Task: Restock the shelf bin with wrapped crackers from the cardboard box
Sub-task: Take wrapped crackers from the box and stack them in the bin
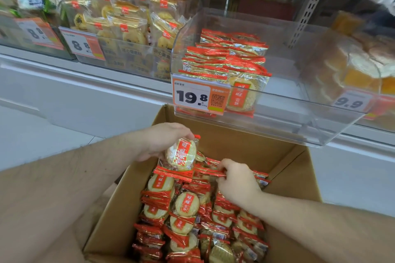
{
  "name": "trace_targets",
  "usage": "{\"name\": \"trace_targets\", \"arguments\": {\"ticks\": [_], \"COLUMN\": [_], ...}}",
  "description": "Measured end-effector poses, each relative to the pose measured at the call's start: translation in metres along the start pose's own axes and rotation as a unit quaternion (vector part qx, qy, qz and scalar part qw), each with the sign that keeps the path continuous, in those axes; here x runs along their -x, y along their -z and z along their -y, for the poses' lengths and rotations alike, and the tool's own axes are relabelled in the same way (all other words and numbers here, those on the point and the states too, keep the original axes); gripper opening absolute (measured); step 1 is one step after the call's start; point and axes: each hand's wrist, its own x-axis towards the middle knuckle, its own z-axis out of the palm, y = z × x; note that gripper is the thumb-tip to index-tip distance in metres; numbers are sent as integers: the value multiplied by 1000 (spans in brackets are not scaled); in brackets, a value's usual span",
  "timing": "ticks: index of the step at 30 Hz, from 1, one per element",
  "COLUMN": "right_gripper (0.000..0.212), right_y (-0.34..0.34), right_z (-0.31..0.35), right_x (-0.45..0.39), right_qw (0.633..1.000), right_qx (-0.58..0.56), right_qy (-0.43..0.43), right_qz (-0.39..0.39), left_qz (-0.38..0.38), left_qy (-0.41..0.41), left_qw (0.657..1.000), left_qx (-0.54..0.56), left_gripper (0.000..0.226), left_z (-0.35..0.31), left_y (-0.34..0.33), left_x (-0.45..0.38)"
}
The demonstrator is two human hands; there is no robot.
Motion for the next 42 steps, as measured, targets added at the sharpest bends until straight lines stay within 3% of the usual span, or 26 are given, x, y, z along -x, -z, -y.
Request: {"name": "trace_targets", "arguments": {"ticks": [4,8,10,13,16,18,21,24,28,31,34,37,42], "right_gripper": [19,31,33,36,39,40,46,56,78,61,40,34,38], "right_y": [65,81,79,76,77,81,92,112,133,141,148,155,193], "right_z": [1,6,9,18,24,21,17,24,29,29,32,35,41], "right_x": [52,86,89,81,74,72,70,65,53,47,47,46,47], "right_qw": [994,968,956,933,926,921,912,933,972,972,962,935,887], "right_qx": [-85,-198,-181,-151,-102,-78,-62,-122,-142,-157,-198,-296,-379], "right_qy": [34,103,164,247,289,317,336,256,167,176,186,195,207], "right_qz": [-56,-115,-162,-213,-220,-214,-226,-223,-83,5,13,-5,-160], "left_qz": [-9,17,42,91,105,85,56,64,65,60,37,-8,-243], "left_qy": [18,53,54,19,-36,-88,-141,-213,-286,-327,-332,-355,-469], "left_qw": [998,995,992,969,952,958,971,974,947,921,912,919,849], "left_qx": [57,83,108,229,287,260,185,52,-129,-203,-237,-173,-20], "left_gripper": [40,49,55,67,44,26,55,90,108,112,112,104,60], "left_z": [0,4,-4,-18,-33,-37,-41,-46,-58,-66,-70,-72,-75], "left_y": [-8,-15,-21,-32,-43,-43,-34,-24,-21,-24,-24,-22,-9], "left_x": [11,25,34,43,58,59,58,63,66,68,71,70,64]}}
